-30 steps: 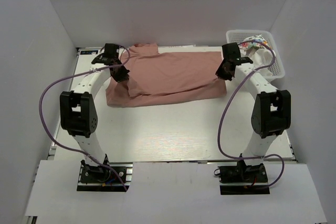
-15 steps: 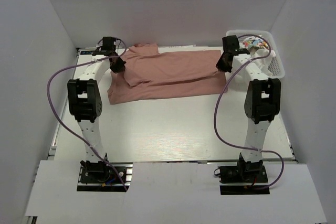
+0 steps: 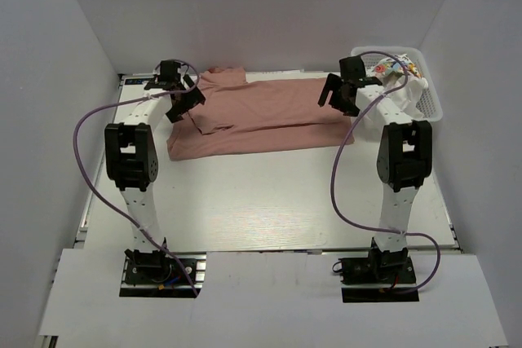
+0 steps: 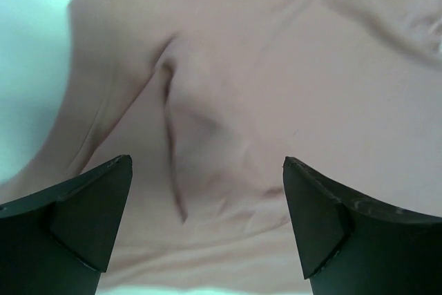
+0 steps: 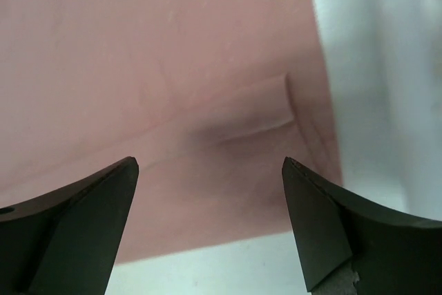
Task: Fold and stack the t-shirts
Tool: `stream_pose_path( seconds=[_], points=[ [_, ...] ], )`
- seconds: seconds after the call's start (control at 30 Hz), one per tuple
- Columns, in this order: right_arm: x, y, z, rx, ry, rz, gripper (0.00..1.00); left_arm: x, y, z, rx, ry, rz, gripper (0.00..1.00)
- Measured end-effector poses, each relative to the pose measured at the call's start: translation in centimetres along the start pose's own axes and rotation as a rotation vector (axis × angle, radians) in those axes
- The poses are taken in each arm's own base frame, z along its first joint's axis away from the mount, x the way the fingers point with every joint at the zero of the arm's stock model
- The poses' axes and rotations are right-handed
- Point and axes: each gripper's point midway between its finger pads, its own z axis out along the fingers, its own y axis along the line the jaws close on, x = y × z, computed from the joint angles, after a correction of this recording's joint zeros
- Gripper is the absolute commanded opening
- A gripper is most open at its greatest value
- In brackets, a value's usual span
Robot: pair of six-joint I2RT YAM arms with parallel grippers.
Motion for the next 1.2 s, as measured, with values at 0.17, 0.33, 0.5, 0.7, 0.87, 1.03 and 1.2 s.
stream_pose_path(
  seconds=[0.17,0.33,0.5,0.7,0.87,1.03,1.2],
  points=[
    [3.1,2.0,-0.7,-0.072,0.044,-0.058,0.9,3.7,2.1,-1.5,-0.021,0.056,0.01,1.0],
    [6.5,2.2,0.3,-0.089,0.119,-0.079,0.9,7.1,3.6,-0.5,-0.039,0.136,0.001,1.0],
    [10.3,0.1,1.8,-0.055,0.169,-0.092,0.9,9.3,5.0,-0.7,-0.047,0.159,-0.016,1.0],
    [14.2,-1.1,-1.3,-0.069,0.153,-0.102,0.9,12.4,7.7,-3.8,-0.056,0.139,-0.08,1.0],
    [20.1,-2.0,-5.4,-0.082,0.181,-0.16,0.9,17.0,11.8,-8.4,-0.13,0.187,-0.118,1.0],
    [25.0,-3.1,-9.5,-0.081,0.239,-0.219,0.9,20.9,15.2,-12.8,-0.204,0.246,-0.131,1.0],
    [22.7,-2.4,-12.3,-0.116,0.126,-0.229,0.9,20.6,14.9,-14.1,-0.186,0.234,-0.128,1.0]
  ],
)
